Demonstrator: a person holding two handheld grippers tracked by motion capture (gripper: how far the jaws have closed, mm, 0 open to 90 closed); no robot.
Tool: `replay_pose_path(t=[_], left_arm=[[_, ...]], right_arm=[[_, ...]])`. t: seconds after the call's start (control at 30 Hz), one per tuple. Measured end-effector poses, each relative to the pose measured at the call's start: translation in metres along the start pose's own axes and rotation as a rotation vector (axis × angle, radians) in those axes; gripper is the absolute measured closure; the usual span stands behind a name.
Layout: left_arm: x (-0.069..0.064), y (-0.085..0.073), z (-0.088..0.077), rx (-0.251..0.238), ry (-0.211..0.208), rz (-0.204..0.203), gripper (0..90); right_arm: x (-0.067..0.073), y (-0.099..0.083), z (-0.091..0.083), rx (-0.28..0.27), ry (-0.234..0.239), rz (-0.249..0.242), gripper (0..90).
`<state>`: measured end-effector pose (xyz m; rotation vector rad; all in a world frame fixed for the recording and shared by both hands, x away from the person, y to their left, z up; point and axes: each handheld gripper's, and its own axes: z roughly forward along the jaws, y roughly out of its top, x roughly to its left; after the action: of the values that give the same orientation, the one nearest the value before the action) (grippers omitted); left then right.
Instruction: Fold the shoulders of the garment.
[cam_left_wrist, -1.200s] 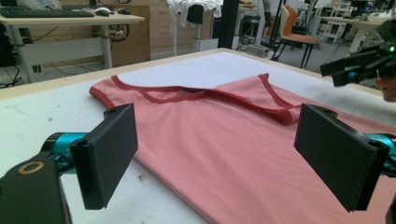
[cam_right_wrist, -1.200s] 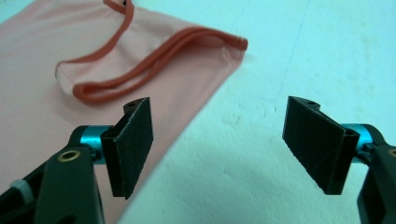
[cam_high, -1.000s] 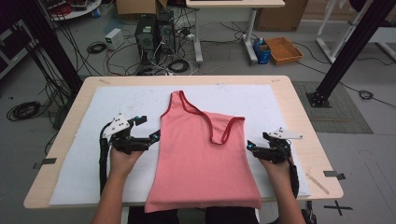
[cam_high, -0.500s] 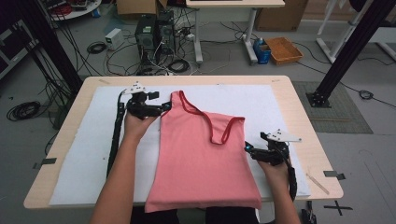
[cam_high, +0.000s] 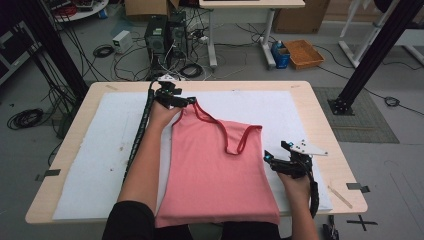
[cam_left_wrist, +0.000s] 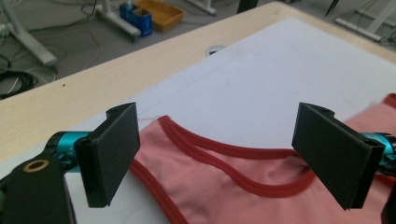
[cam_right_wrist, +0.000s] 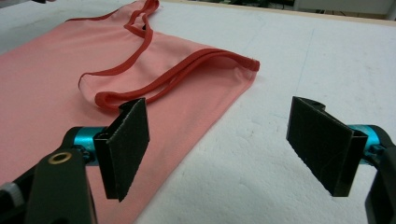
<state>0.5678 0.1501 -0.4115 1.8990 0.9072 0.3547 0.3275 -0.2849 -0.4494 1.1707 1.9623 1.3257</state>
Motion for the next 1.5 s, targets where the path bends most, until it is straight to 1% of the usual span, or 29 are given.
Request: replay_pose_path(t=[0.03,0.07,0.1,0.13,0.17,0.2,0.23,0.27,0.3,0.33,0.4,0.43,0.47,0.57,0.6,0.7,0.77,0.8,0.9,0.97,1.03,1.13,1.17,1.23,1.3,1.33,1.4,1.47,1.5], left_arm=[[0.003,0.0,0.005,0.012,0.004,-0.01,15.5],[0.006,-0.001,0.01,0.032,0.011,-0.023,15.7],[0.009,-0.001,0.015,0.058,0.02,-0.026,15.9],[0.011,-0.003,0.019,0.08,0.042,-0.03,18.0],[0.013,-0.005,0.024,0.106,0.054,-0.034,24.8],[0.015,-0.006,0.029,0.146,0.048,-0.048,32.8],[0.016,-0.006,0.034,0.19,0.067,-0.062,37.1],[0.017,-0.007,0.039,0.22,0.078,-0.076,41.0],[0.017,-0.007,0.041,0.22,0.078,-0.079,45.0],[0.017,-0.006,0.041,0.221,0.085,-0.073,46.8],[0.015,-0.005,0.042,0.239,0.093,-0.052,66.1],[0.015,-0.004,0.041,0.246,0.098,-0.044,71.0],[0.014,-0.005,0.041,0.246,0.089,-0.053,78.2],[0.013,-0.004,0.037,0.255,0.085,-0.056,87.1],[0.013,-0.003,0.035,0.251,0.082,-0.056,87.5],[0.009,0.002,0.028,0.236,0.074,-0.036,88.2],[0.004,0.007,0.019,0.214,0.063,-0.014,88.4],[0.001,0.009,0.015,0.192,0.06,-0.007,88.4],[-0.007,0.01,0.0,0.142,0.032,-0.024,88.5],[-0.014,0.007,-0.012,0.117,0.012,-0.023,88.5],[-0.022,0.002,-0.024,0.082,-0.007,-0.025,88.5],[-0.037,-0.008,-0.043,0.036,-0.035,-0.019,88.4],[-0.044,-0.013,-0.049,0.021,-0.046,-0.024,88.4],[-0.061,-0.023,-0.062,-0.02,-0.054,-0.026,88.4],[-0.078,-0.034,-0.075,-0.052,-0.054,-0.004,88.4],[-0.085,-0.039,-0.08,-0.071,-0.064,-0.001,88.4],[-0.099,-0.051,-0.089,-0.096,-0.067,0.002,88.4],[-0.112,-0.063,-0.096,-0.119,-0.079,0.002,88.4],[-0.118,-0.069,-0.1,-0.122,-0.07,0.008,88.4]], right_arm=[[0.0,0.0,0.0,0.002,0.0,-0.001,21.4],[0.0,0.0,0.0,0.003,-0.001,-0.003,21.3],[0.001,0.0,0.0,0.004,-0.002,-0.002,21.4],[0.0,0.0,0.0,0.004,-0.002,-0.005,21.3],[0.0,0.0,0.0,0.006,-0.003,-0.003,21.4],[0.0,0.0,0.001,0.01,-0.002,-0.002,21.4],[0.0,0.0,0.001,0.013,0.0,-0.002,21.3],[0.001,0.001,0.002,0.02,-0.002,-0.007,21.4],[0.001,0.001,0.002,0.028,-0.003,-0.01,21.4],[0.001,0.001,0.003,0.031,-0.003,-0.016,21.4],[0.002,0.001,0.003,0.035,-0.004,-0.018,21.4],[0.002,0.001,0.003,0.032,-0.005,-0.017,21.3],[0.002,0.001,0.003,0.032,-0.005,-0.017,21.3],[0.002,0.001,0.003,0.031,-0.006,-0.022,21.4],[0.002,0.001,0.003,0.03,-0.004,-0.024,21.4],[0.002,0.001,0.002,0.026,-0.003,-0.025,21.3],[0.002,0.001,0.002,0.029,-0.003,-0.022,21.4],[0.002,0.001,0.002,0.027,-0.002,-0.024,21.4],[0.002,0.001,0.002,0.021,-0.004,-0.021,21.3],[0.002,0.0,0.001,0.015,-0.006,-0.021,21.4],[0.003,0.0,0.001,0.018,-0.007,-0.025,21.4],[0.003,0.001,0.002,0.025,-0.006,-0.028,21.4],[0.003,0.001,0.002,0.025,-0.007,-0.029,21.4],[0.003,0.001,0.002,0.026,-0.006,-0.029,21.4],[0.004,0.001,0.002,0.025,-0.007,-0.032,21.4],[0.004,0.001,0.002,0.026,-0.005,-0.036,21.4],[0.004,0.001,0.002,0.028,-0.006,-0.037,21.4],[0.004,0.001,0.002,0.032,-0.005,-0.039,21.4],[0.004,0.001,0.003,0.03,-0.004,-0.042,21.4]])
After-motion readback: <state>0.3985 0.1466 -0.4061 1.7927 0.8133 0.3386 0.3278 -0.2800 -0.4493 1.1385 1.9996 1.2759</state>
